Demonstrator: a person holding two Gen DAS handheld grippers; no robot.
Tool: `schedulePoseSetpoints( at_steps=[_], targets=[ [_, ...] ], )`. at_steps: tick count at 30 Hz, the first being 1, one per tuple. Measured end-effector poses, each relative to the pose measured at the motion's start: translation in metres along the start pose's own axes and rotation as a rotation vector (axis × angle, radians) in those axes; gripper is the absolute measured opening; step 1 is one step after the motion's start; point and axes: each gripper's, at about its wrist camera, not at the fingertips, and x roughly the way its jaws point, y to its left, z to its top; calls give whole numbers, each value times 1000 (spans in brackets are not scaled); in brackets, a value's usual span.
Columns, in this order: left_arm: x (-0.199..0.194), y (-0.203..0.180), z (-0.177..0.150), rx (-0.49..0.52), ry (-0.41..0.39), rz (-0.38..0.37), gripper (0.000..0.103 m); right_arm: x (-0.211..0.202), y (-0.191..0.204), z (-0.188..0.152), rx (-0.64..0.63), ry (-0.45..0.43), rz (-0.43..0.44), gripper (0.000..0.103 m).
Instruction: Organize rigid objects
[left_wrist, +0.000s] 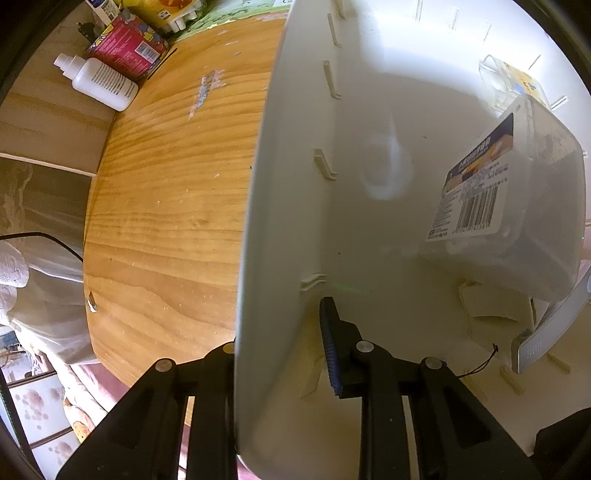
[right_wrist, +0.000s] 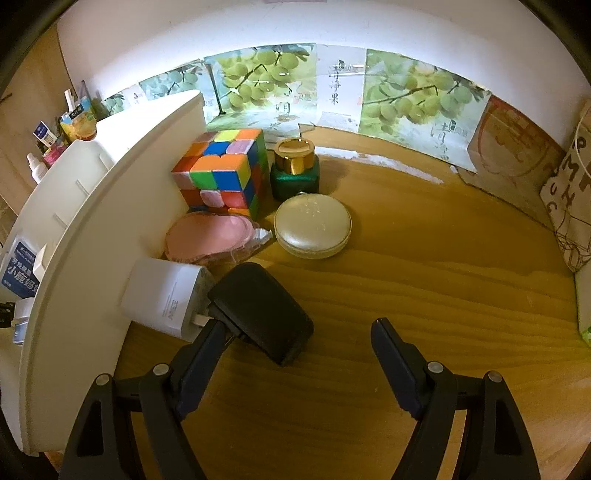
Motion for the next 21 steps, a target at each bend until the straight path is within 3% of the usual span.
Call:
schedulePoseSetpoints(
  at_steps=[10,19,21],
  targets=[
    [-1,-3,2,-17,2,11,28,4,6,2,-41,-17,20,78],
    [-1,-2,2,-28,-1,14,29,3,12,4,-69,-24,77,52],
    [-1,-2,2,-28,-2,15,29,3,14,4,-79,-23,69,52]
  ],
)
